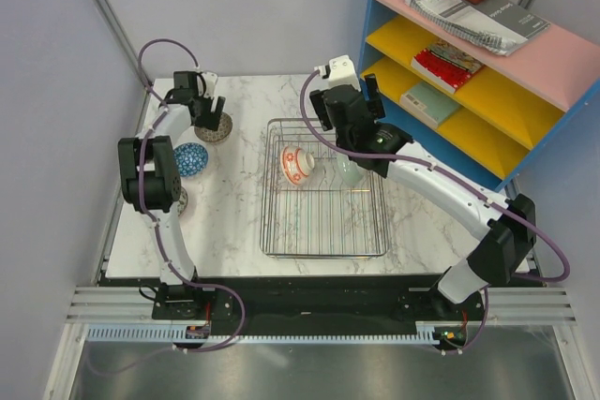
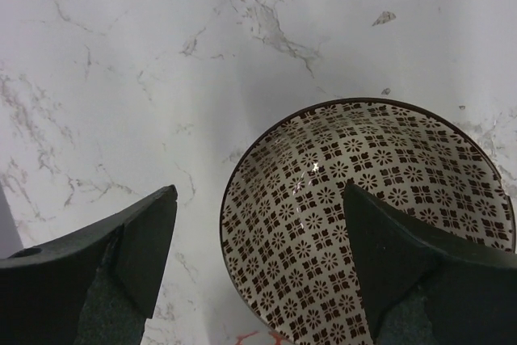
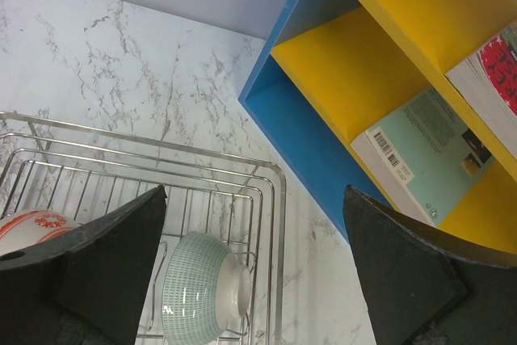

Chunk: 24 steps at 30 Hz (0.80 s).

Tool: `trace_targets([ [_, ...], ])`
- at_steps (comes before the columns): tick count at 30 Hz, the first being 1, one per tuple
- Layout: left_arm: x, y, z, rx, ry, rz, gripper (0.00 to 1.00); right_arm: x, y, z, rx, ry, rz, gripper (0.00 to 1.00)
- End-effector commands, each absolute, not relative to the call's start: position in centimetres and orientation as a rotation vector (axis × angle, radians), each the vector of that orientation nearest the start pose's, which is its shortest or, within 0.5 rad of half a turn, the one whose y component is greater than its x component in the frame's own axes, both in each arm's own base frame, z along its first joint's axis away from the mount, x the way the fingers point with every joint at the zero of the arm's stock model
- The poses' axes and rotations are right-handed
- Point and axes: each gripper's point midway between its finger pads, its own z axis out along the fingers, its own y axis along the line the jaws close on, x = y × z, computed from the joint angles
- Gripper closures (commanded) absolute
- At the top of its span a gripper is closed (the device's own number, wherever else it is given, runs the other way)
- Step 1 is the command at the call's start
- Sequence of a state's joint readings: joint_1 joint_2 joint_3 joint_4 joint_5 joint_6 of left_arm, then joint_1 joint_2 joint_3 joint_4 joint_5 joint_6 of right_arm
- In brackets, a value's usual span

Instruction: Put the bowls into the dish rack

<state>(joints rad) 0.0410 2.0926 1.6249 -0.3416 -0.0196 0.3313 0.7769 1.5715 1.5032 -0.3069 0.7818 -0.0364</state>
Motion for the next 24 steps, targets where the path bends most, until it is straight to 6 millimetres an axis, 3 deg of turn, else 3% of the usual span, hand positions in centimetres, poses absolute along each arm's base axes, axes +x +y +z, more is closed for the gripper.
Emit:
trace_targets([
  [1, 55.4, 3.5, 7.2, 0.406, 2.343, 0.176, 0.13, 39.7, 21.3, 32.0, -0.204, 1.807, -0.199, 0.02],
  [3, 55.3, 3.4, 6.6, 0.410, 2.355, 0.159, 0.18, 39.8, 21.4, 31.8, -0.206, 1.812, -0.201, 0.02],
  [6, 55.4, 3.1, 6.1, 0.417, 2.361, 0.136, 0.42, 39.9, 21.4, 31.8, -0.204, 1.813, -0.203, 0.02],
  [7, 55.3, 3.1, 6.0, 0.419, 2.365, 0.136, 0.54, 39.9, 21.4, 31.8, -0.204, 1.812, -0.202, 0.02],
  [12, 54.9, 3.0, 5.6, 0.434, 2.377, 0.126, 0.76, 40.0, 21.5, 31.7, -0.206, 1.815, -0.202, 0.02],
  [15, 54.8, 3.0, 5.6, 0.437, 2.383, 0.126, 0.98, 40.0, 21.5, 31.6, -0.205, 1.818, -0.201, 0.02],
  [20, 54.9, 2.8, 7.0, 0.425, 2.367, 0.106, 0.98, 40.1, 22.0, 31.4, -0.220, 1.826, -0.183, 0.02],
  [22, 55.1, 2.5, 8.5, 0.412, 2.345, 0.093, 0.98, 40.1, 22.4, 31.4, -0.236, 1.830, -0.167, 0.02],
  [23, 55.1, 2.1, 10.1, 0.413, 2.314, 0.070, 0.98, 40.1, 22.5, 31.2, -0.249, 1.838, -0.158, 0.02],
  [24, 54.9, 1.8, 11.0, 0.413, 2.305, 0.054, 0.98, 39.9, 23.4, 31.0, -0.268, 1.852, -0.094, 0.02],
])
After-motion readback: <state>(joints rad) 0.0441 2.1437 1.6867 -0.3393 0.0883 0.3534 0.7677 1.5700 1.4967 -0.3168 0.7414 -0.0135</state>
